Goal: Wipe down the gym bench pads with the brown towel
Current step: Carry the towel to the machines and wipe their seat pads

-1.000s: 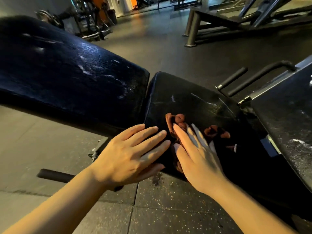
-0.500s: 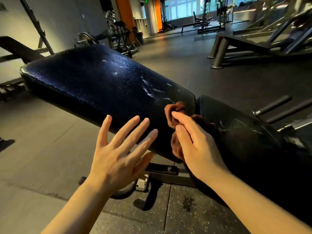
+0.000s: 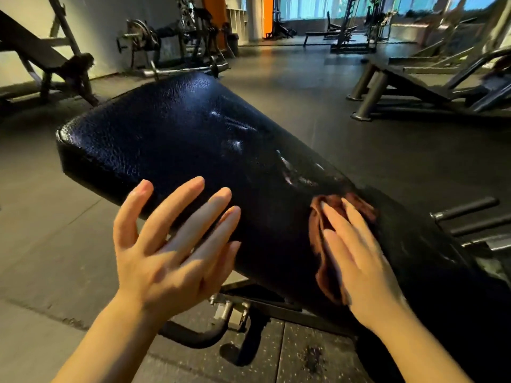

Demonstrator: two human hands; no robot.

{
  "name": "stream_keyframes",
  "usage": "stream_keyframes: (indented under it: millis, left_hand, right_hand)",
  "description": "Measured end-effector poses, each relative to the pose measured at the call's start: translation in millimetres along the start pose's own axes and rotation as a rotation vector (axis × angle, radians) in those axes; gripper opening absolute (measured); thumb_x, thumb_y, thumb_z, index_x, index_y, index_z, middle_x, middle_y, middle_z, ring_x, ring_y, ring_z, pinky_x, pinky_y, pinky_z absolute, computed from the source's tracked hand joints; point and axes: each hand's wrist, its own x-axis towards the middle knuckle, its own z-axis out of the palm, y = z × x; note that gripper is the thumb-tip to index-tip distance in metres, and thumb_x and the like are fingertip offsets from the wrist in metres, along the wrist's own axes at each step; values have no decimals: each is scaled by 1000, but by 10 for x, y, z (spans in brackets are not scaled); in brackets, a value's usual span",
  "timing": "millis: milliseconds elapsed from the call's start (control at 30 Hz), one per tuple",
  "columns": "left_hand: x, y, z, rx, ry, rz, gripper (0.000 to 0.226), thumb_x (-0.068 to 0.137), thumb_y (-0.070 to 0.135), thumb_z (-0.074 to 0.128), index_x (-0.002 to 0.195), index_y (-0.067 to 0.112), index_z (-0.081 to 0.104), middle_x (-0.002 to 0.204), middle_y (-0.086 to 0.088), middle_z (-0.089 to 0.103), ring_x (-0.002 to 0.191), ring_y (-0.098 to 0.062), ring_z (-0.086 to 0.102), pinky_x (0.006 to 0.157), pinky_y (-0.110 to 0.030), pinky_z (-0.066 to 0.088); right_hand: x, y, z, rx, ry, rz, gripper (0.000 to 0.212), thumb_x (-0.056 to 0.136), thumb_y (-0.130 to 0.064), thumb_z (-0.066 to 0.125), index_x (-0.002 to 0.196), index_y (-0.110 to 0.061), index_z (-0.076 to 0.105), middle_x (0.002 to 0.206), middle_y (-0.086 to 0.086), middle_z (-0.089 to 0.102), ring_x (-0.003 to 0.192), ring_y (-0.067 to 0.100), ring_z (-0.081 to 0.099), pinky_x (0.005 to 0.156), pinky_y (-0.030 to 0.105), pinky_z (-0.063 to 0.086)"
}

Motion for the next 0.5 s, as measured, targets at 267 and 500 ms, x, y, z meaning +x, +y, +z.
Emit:
stream_keyframes:
  millis: [267, 500]
  left_hand:
    - [64, -391, 134, -26, -43, 44, 44, 98, 42, 43, 107, 18, 79, 111, -5, 74, 107, -26, 61, 99, -44, 29]
    - [80, -399, 268, -74, 57, 58, 39, 94, 43, 47, 124, 22, 63, 122, -1, 62, 107, -21, 59, 102, -39, 28]
  right_hand:
    - [-319, -103, 3, -160, -54, 353, 48, 104, -40, 21, 152, -43, 12, 162, -18, 6, 138, -12, -4, 111, 15, -2]
    - [388, -1122, 240, -55, -170, -203, 47, 104, -24, 37, 147, -40, 25, 154, -26, 18, 141, -17, 8, 119, 15, 10]
